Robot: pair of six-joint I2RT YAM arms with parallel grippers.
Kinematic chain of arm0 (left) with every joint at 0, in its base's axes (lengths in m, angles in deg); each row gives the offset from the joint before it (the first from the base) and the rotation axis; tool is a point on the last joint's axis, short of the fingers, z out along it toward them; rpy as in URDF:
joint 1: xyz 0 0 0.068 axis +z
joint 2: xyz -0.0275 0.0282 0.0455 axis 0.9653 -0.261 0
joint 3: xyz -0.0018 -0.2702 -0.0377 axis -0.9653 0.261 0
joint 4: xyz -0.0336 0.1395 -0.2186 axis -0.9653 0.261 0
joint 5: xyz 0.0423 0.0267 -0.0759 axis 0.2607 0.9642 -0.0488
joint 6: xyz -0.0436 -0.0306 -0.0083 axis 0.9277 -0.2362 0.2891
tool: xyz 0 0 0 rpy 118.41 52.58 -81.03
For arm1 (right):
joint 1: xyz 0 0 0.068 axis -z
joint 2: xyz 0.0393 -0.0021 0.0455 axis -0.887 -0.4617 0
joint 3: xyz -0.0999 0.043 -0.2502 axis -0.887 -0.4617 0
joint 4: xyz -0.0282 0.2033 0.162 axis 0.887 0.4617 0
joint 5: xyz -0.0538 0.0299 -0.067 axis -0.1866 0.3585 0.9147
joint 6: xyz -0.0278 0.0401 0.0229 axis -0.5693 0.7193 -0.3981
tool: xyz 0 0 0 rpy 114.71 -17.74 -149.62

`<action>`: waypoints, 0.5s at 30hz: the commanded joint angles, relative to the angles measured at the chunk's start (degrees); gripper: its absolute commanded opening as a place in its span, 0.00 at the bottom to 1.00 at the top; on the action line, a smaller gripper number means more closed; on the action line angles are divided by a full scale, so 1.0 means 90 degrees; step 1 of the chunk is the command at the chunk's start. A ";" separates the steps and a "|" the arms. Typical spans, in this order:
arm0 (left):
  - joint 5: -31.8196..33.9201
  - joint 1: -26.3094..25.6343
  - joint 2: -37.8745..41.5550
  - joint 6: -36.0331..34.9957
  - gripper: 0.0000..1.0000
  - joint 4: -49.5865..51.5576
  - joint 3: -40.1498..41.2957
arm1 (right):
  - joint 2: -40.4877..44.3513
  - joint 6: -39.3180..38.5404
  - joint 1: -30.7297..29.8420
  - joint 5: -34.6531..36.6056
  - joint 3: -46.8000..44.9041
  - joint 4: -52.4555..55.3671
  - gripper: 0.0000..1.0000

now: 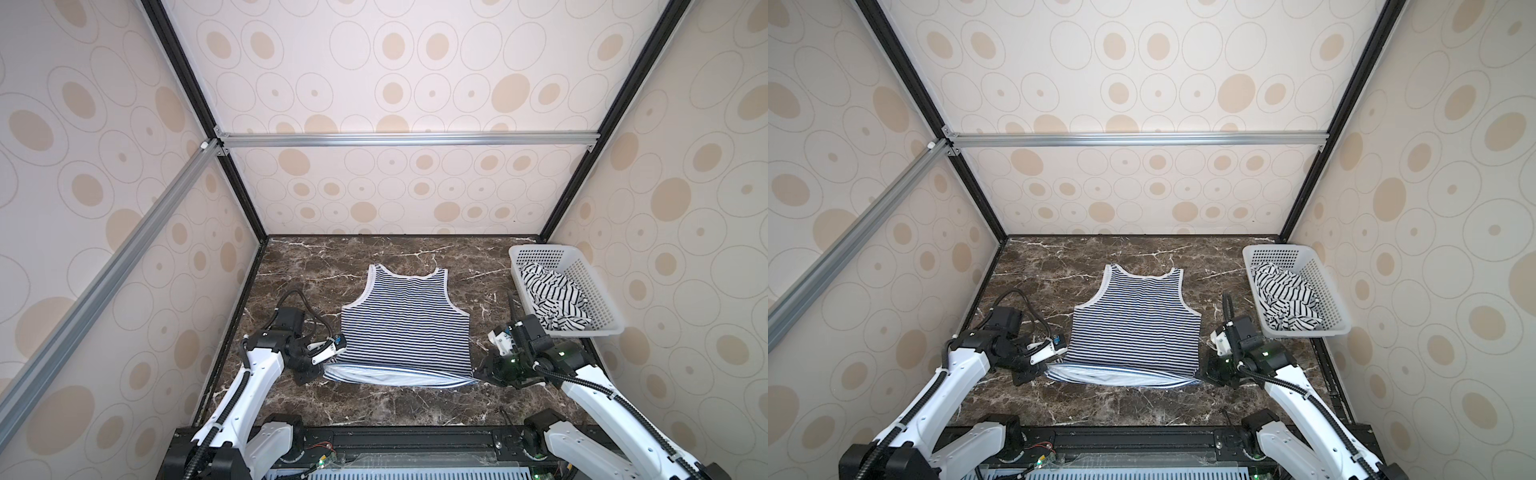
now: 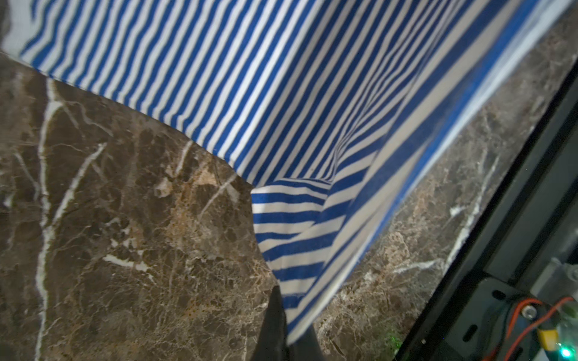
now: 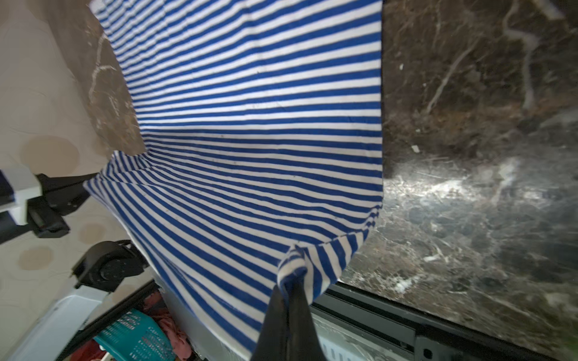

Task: Fold and stack tank tops
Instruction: Smooth out the tank top at the center of the table.

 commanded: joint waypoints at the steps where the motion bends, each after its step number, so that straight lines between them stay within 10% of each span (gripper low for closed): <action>1: 0.0142 0.0056 0.0003 -0.0625 0.00 0.0698 -0.0178 | -0.0140 0.0288 -0.0414 0.0866 -0.0086 0.0355 0.00; 15: 0.0683 -0.0006 -0.0133 -0.0908 0.05 0.0564 0.0089 | -0.0792 0.0787 -0.1411 0.1737 -0.0214 0.0073 0.01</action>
